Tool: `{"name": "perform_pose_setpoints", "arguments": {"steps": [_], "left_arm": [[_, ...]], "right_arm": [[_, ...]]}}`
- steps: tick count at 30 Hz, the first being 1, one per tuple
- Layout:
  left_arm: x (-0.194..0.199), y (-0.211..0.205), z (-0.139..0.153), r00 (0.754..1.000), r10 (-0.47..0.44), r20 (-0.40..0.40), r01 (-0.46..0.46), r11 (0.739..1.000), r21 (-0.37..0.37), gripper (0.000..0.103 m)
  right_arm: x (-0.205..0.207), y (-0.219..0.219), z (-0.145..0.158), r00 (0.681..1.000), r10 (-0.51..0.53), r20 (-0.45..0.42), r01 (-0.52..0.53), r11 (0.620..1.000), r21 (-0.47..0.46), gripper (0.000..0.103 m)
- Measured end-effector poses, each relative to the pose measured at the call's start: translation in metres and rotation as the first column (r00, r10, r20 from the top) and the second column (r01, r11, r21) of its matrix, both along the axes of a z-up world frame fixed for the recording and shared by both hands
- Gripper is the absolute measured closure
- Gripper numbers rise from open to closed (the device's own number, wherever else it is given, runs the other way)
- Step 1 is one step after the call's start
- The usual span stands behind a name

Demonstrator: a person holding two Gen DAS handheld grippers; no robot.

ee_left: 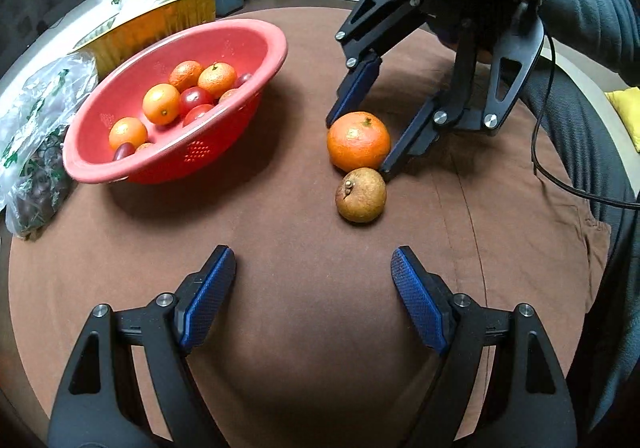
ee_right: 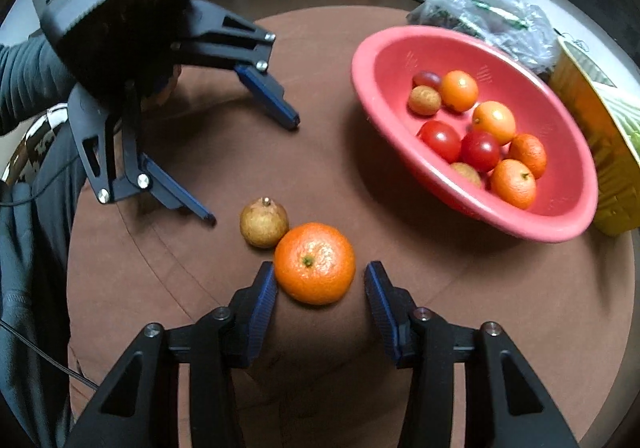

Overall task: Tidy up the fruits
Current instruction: 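Grasp the brown potato with the left tool while the right tool grasps the orange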

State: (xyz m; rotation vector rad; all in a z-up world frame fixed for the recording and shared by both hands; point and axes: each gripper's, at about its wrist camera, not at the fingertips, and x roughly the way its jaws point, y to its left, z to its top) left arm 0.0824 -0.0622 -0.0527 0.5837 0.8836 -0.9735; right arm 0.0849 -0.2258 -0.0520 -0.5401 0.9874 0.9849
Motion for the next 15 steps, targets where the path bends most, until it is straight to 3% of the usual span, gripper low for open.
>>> {"name": "perform_pose_setpoints", "arguments": {"steps": [2,12,15], "left_arm": [[0.001,-0.004,0.001,1.000,-0.013,0.001,0.013,1.000,-0.007,0.023],[0.010,-0.025,0.001,0.998,-0.058,-0.003,0.058,0.998,-0.023,0.024],[0.013,-0.030,0.001,0.998,-0.064,-0.007,0.064,0.998,-0.030,0.033]], "right_arm": [[0.002,0.000,0.000,1.000,-0.002,-0.013,0.003,1.000,0.012,0.062],[0.004,-0.014,0.003,0.999,-0.035,-0.006,0.035,0.999,0.013,0.062],[0.001,-0.024,0.005,0.998,-0.057,0.000,0.057,0.998,0.018,0.063]]}}
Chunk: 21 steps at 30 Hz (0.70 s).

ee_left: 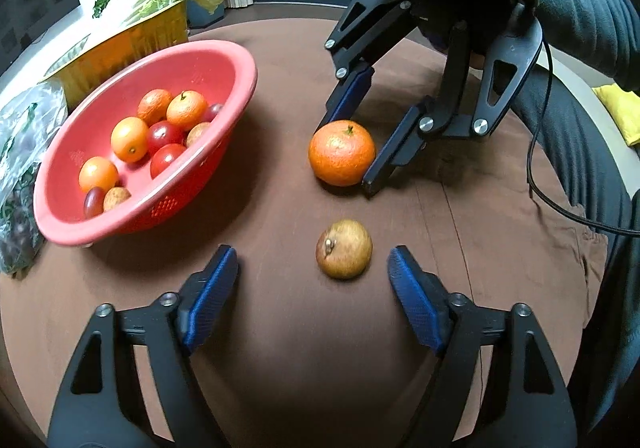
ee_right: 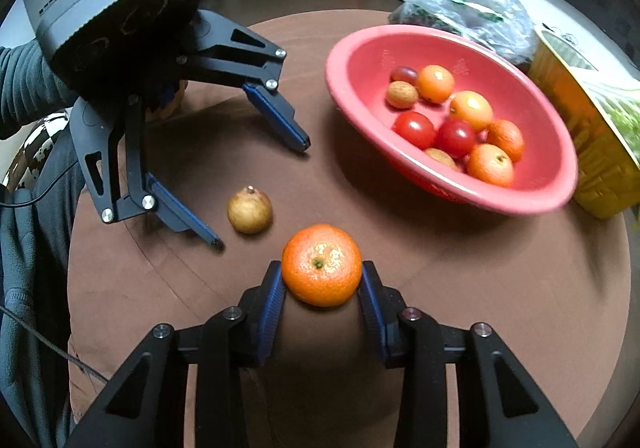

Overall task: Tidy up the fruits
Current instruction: 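Grasp the brown potato with the left tool while the right tool grasps the orange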

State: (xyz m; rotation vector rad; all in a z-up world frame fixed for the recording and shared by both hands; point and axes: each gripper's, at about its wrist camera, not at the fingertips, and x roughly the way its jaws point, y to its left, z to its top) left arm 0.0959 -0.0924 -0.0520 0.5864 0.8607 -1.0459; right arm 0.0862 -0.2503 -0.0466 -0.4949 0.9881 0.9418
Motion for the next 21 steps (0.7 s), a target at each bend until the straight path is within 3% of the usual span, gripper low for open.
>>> {"name": "perform_pose_setpoints", "arguments": {"steps": [10,17,21], "left_arm": [[-0.002,-0.015,-0.001,0.999,-0.047,-0.025,0.047,0.999,-0.014,0.078],[-0.007,-0.016,0.002,1.000,-0.020,-0.006,0.020,1.000,0.001,0.078],[-0.003,0.000,0.018,1.000,0.029,0.012,-0.028,0.999,-0.042,0.078]], "right_arm": [[-0.013,-0.017,0.000,0.998,-0.059,0.004,0.059,0.998,0.015,0.063],[-0.019,-0.023,0.009,0.996,-0.091,0.025,0.090,0.995,0.046,0.063],[-0.021,-0.029,0.019,0.993,-0.113,0.042,0.110,0.992,0.060,0.063]]}}
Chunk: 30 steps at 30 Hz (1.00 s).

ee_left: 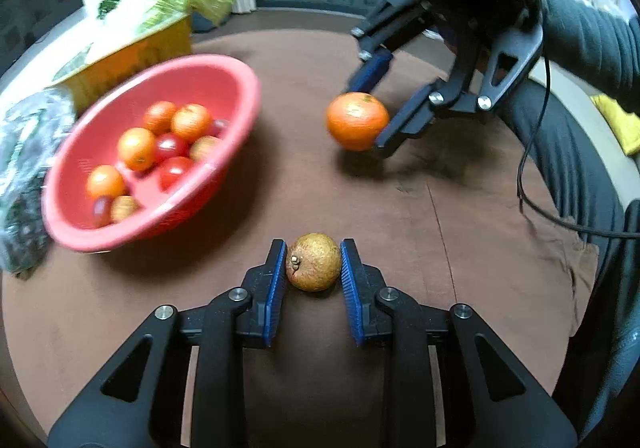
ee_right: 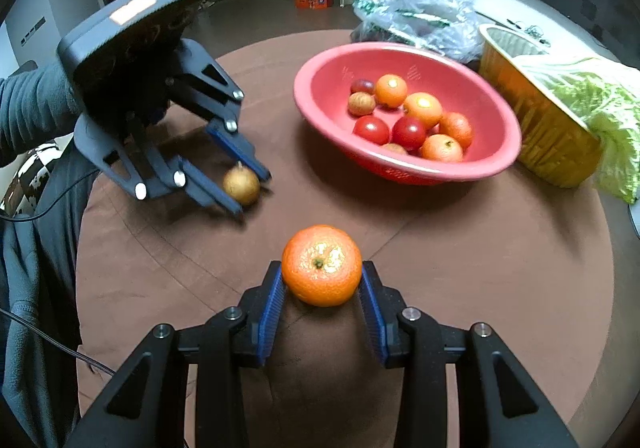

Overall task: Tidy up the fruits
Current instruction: 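Grasp the brown potato with the left tool while the right tool grasps the orange, then carry the potato and orange over the red basin and open both tools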

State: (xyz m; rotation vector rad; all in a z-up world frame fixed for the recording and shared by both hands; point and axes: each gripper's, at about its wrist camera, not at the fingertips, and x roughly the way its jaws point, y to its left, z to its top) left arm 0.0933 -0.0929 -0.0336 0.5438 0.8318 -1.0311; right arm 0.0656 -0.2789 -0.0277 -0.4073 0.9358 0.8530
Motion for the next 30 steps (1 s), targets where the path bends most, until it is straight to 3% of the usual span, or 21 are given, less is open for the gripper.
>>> {"name": "perform_pose_setpoints", "arguments": {"steps": [5,13,19,22,30], "left_arm": [[0.012,0.024,0.025,0.996,0.056,0.072,-0.055,0.998,-0.014,0.078],[0.065,0.046,0.060,0.971,0.170,0.170,-0.171,0.985,-0.008,0.078],[0.092,0.032,0.058,0.970,0.167,0.179,-0.173,0.985,0.021,0.078],[0.097,0.015,0.049,0.973,0.131,0.189,-0.145,0.988,0.061,0.077],[0.118,0.005,0.027,0.979,0.138,0.147,-0.152,0.985,0.084,0.078]], "right_arm": [[0.007,-0.013,0.015,0.998,-0.045,0.033,0.045,0.999,0.004,0.063],[0.036,-0.023,0.053,0.986,-0.117,0.122,0.114,0.993,0.032,0.063],[0.063,0.001,0.061,0.985,-0.101,0.143,0.101,0.995,0.005,0.063],[0.075,0.013,0.056,0.986,-0.096,0.136,0.099,0.995,-0.011,0.063],[0.099,0.028,0.037,0.989,-0.105,0.107,0.112,0.991,-0.066,0.063]]}}
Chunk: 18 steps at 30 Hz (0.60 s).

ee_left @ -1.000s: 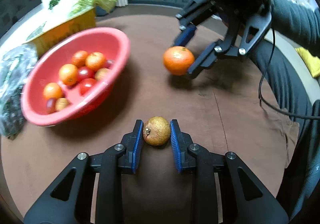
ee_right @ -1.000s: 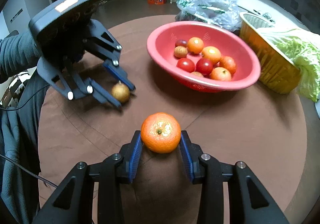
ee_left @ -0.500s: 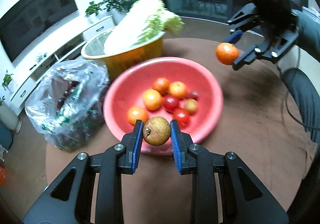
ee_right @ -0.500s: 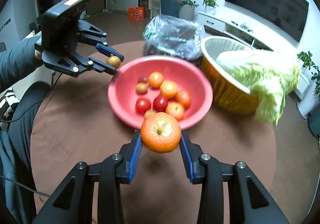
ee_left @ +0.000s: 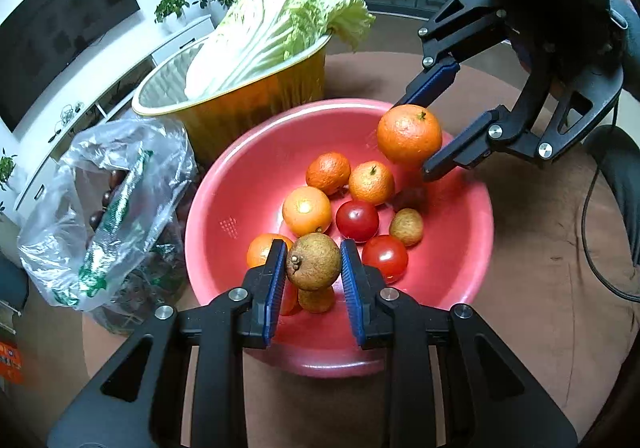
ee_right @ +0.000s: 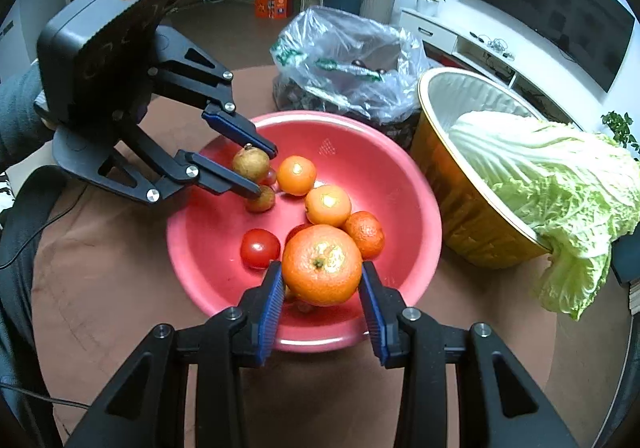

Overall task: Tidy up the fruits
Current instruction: 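Carry the potato and orange over the red basin and open both tools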

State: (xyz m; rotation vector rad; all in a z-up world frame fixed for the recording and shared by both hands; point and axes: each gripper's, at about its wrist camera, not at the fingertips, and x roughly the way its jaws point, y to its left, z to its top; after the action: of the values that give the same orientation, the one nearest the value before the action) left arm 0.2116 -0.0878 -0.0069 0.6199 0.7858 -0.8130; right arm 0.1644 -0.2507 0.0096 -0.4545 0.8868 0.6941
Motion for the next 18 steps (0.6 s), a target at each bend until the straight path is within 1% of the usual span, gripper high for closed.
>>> {"name": "perform_pose_setpoints", "arguments": {"steps": [8,14,16,17,18], "left_arm": [[0.012,-0.005,-0.011,1.000,0.029,0.001,-0.029,1.000,0.008,0.077],[0.020,-0.009,-0.020,0.997,0.078,0.013,-0.079,0.996,0.032,0.077],[0.023,-0.009,-0.021,0.996,0.092,0.018,-0.092,0.995,0.025,0.077],[0.024,-0.009,-0.021,0.995,0.096,0.012,-0.096,0.995,0.020,0.076],[0.026,-0.009,-0.021,0.995,0.102,0.008,-0.102,0.995,0.016,0.069]], "right_arm": [[0.015,-0.002,-0.007,0.998,-0.054,-0.015,0.054,0.999,0.000,0.063],[0.025,0.000,-0.011,0.995,-0.097,-0.022,0.096,0.995,-0.010,0.063],[0.030,0.000,-0.013,0.993,-0.117,-0.031,0.117,0.993,-0.013,0.062],[0.032,0.000,-0.015,0.992,-0.124,-0.036,0.124,0.992,-0.012,0.063],[0.034,0.000,-0.015,0.991,-0.130,-0.038,0.129,0.992,-0.007,0.063]]}}
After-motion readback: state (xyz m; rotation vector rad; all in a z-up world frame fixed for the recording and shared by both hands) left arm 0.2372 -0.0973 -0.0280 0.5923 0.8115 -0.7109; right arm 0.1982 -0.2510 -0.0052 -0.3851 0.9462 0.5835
